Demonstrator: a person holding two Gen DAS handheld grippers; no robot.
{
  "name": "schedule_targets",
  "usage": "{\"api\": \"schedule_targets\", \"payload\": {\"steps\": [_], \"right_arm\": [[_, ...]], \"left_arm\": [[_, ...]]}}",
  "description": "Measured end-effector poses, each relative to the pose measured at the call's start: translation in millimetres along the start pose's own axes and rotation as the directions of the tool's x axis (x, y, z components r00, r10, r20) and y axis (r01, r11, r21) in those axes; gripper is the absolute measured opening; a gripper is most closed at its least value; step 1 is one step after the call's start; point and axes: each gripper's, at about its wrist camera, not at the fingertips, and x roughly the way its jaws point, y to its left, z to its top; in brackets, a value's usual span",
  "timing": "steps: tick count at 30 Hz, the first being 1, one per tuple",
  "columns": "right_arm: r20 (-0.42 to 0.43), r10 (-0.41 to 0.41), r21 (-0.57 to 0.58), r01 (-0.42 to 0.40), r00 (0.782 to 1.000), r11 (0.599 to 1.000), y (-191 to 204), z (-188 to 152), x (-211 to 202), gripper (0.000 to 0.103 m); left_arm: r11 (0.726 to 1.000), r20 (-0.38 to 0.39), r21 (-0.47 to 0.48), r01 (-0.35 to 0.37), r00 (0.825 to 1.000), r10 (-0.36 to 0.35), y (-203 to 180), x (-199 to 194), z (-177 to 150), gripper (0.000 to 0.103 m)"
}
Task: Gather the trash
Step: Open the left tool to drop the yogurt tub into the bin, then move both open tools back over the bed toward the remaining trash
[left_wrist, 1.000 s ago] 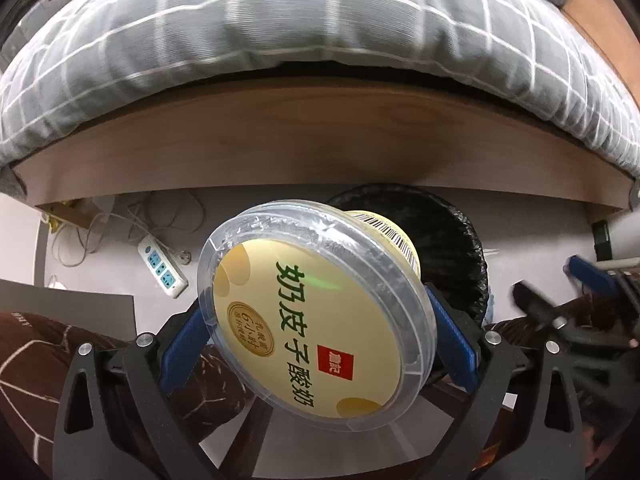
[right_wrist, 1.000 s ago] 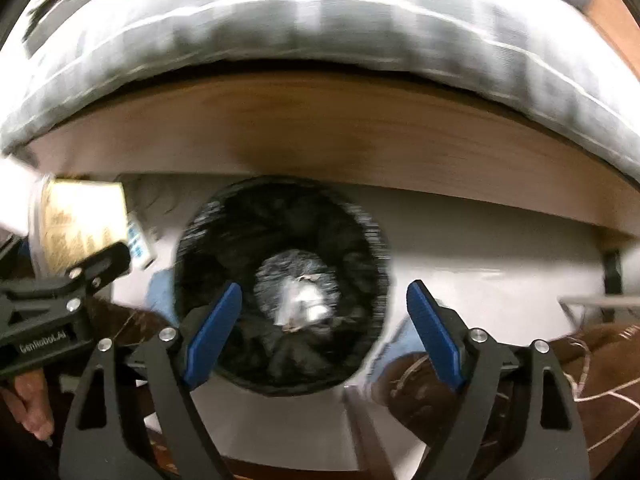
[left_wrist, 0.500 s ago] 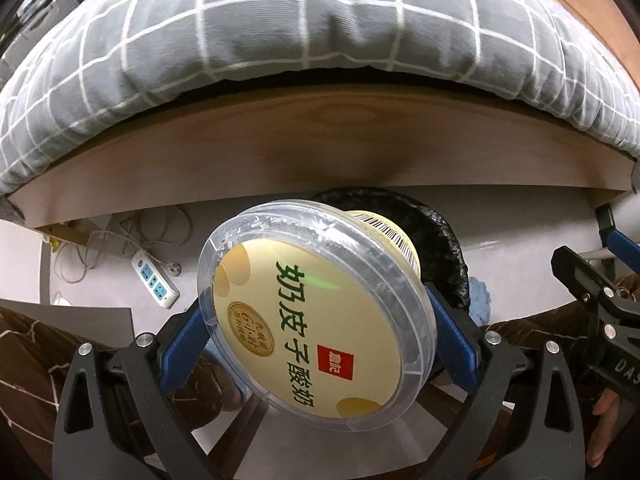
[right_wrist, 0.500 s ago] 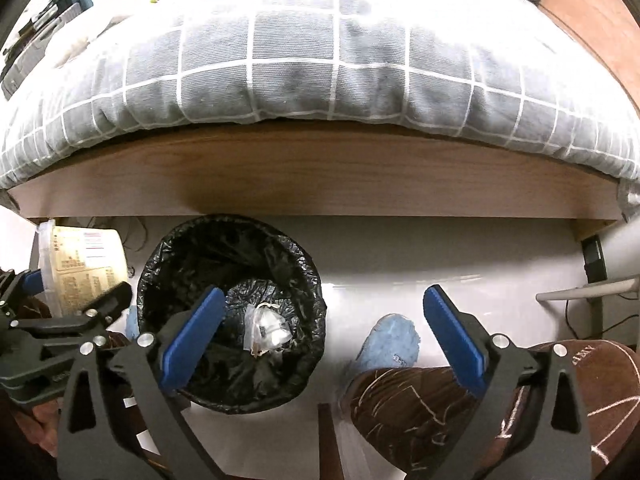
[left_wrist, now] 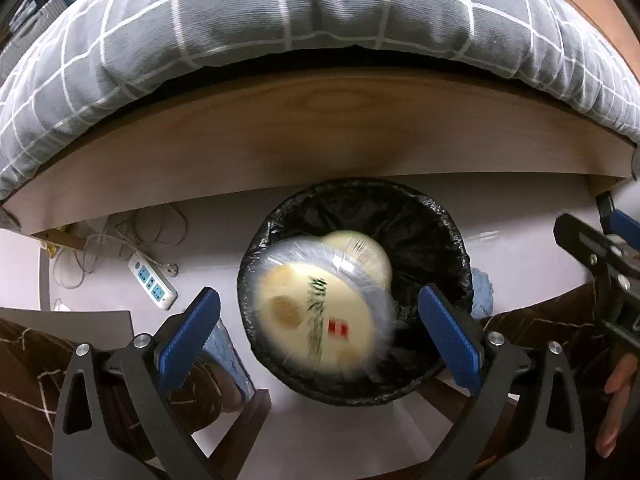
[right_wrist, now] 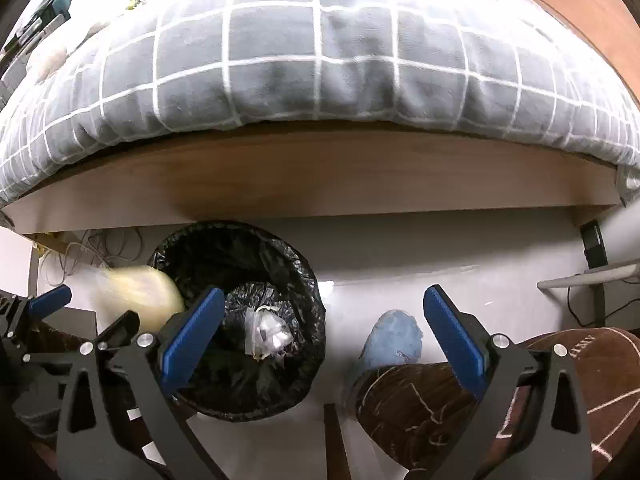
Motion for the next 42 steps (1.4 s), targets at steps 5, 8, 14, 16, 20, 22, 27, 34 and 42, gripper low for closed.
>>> {"api": "schedule_targets", "payload": {"steps": [5,8,14,16,20,22,27,34,42], "right_arm": [[0.02,0.001,-0.016,-0.001,1.0,1.0,12.4,4.0,-6.4,0.096],[0.026,0.017,-0.024,-0.016,1.0,1.0,20.5,6.1,-12.2,0.096],[0.097,0.02,-0.072,-0.013,0.995,0.997,40.8,19.3,-36.6,0.096],[0.115,0.031,-0.074,-0.022,0.993,0.997,45.5,25.4,-43.7,0.096],[0.16,0.031,-0.1,-0.015,0.987,0.995,56.0,34.0,-59.5,0.096],[0.178,0.033,-0.106,-0.014,0.983,0.994,59.4,37.7,-67.9,0.096],[0.231,0.042,-0.113,-0.016,0.972,0.993,64.3,47.4,-92.1,0.096],[0.299,0.054,-0.123,-0.017,0.953,0.992,65.1,59.6,-124.5,0.096],[0.351,0.063,-0.123,-0.021,0.934,0.992,62.8,76.7,-151.4,0.096]], "left_arm": [[0.999,0.044,-0.033,-0.018,0.999,0.019,17.5,-12.3,1.5,0.097],[0.999,0.07,-0.048,-0.023,0.997,0.026,25.6,-20.7,4.7,0.097],[0.996,0.139,-0.079,-0.034,0.989,0.045,49.2,-54.8,9.4,0.097],[0.995,0.165,-0.094,-0.022,0.986,0.038,57.5,-67.5,12.5,0.097],[0.994,0.208,-0.099,-0.052,0.976,0.072,66.8,-91.3,18.5,0.097],[0.992,0.226,-0.11,-0.063,0.97,0.087,70.2,-102.1,19.7,0.097],[0.989,0.275,-0.134,-0.057,0.957,0.092,79.2,-128.4,25.0,0.097],[0.987,0.333,-0.15,-0.065,0.936,0.112,86.2,-160.3,34.0,0.097],[0.983,0.368,-0.171,-0.074,0.92,0.133,91.8,-183.9,49.4,0.097]]}}
